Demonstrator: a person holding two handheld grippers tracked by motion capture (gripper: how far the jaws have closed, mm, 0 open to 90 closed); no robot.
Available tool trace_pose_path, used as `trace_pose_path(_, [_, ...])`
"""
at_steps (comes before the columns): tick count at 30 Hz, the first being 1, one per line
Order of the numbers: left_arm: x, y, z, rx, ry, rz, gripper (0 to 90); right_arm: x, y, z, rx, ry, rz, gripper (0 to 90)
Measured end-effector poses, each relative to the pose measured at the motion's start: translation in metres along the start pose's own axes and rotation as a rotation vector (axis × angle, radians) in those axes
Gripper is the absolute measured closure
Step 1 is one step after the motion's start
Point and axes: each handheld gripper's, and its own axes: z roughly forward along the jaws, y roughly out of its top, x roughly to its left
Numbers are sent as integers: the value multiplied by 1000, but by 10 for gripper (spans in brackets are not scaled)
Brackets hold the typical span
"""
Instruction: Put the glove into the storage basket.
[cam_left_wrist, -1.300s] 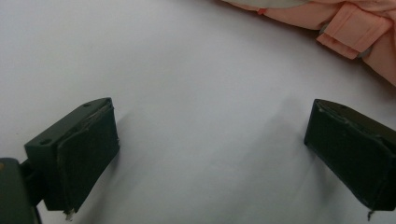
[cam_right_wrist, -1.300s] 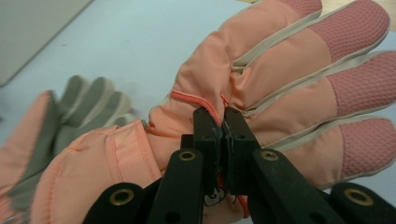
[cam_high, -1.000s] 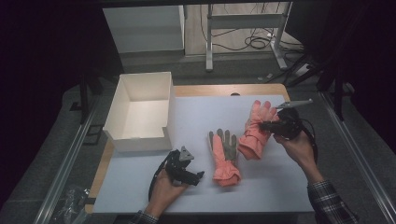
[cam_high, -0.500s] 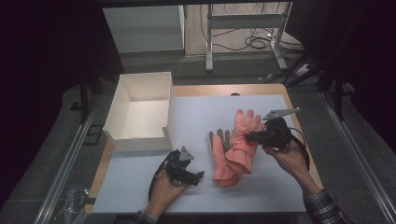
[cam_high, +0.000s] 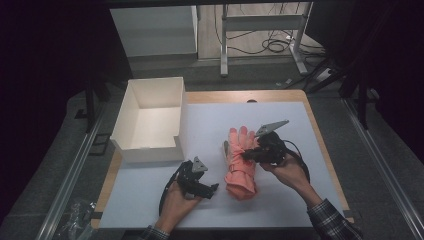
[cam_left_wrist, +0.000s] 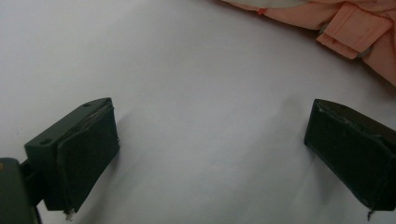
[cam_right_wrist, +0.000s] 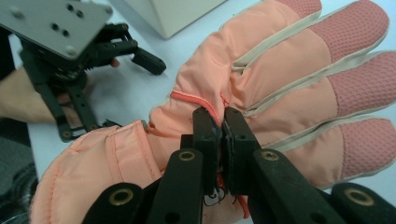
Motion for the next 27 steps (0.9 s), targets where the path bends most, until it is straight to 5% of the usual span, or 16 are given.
trace_pose_path(13, [0, 0, 0, 3, 0, 4, 28, -12, -9, 26, 29, -44, -47, 709])
trace_pose_path(27, [0, 0, 0, 1, 1, 2, 29, -4, -10, 15, -9, -76, -58, 603])
